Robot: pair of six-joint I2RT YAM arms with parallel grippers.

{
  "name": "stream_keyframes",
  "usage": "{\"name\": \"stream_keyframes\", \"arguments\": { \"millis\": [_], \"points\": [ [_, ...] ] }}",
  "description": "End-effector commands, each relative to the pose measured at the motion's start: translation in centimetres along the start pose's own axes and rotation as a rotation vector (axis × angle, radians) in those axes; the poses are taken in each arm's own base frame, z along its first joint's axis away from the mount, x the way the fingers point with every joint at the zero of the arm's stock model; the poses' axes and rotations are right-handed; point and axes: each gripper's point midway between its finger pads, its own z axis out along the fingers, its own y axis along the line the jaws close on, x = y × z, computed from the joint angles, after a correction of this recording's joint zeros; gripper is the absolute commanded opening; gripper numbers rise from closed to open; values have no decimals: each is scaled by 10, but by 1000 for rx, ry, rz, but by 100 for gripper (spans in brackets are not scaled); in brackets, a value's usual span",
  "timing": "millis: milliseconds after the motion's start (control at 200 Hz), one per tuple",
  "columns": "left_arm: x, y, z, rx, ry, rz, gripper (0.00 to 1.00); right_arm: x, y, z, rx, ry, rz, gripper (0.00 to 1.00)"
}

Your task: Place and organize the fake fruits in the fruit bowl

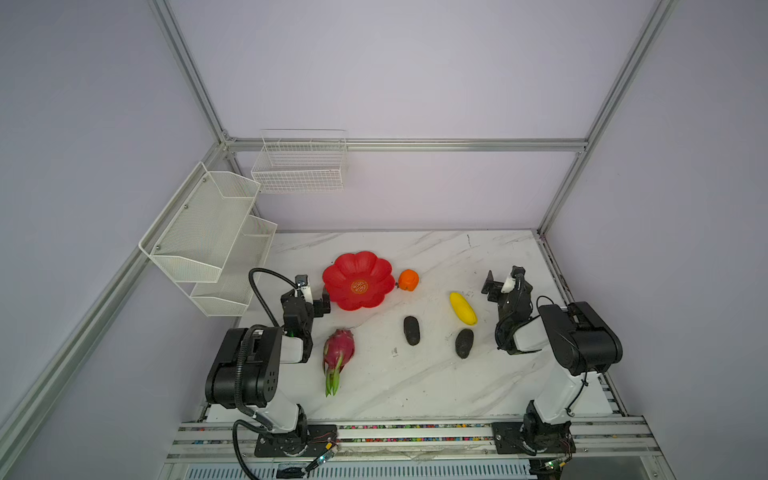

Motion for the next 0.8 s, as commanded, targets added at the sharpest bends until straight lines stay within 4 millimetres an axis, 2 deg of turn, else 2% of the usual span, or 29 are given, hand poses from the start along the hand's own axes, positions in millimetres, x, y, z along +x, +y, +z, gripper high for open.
{"name": "stream_keyframes", "arguments": {
  "millis": [0, 660, 795],
  "points": [
    [-8, -1, -7, 8, -39, 5, 100, -6, -1, -3, -4, -14, -8, 97],
    [-8, -1, -7, 9, -40, 4, 100, -7, -1, -3, -4, -16, -9, 97],
    [-8, -1, -7, 9, -40, 4, 100, -14, -6, -12, 9, -56, 1, 97]
  ]
}}
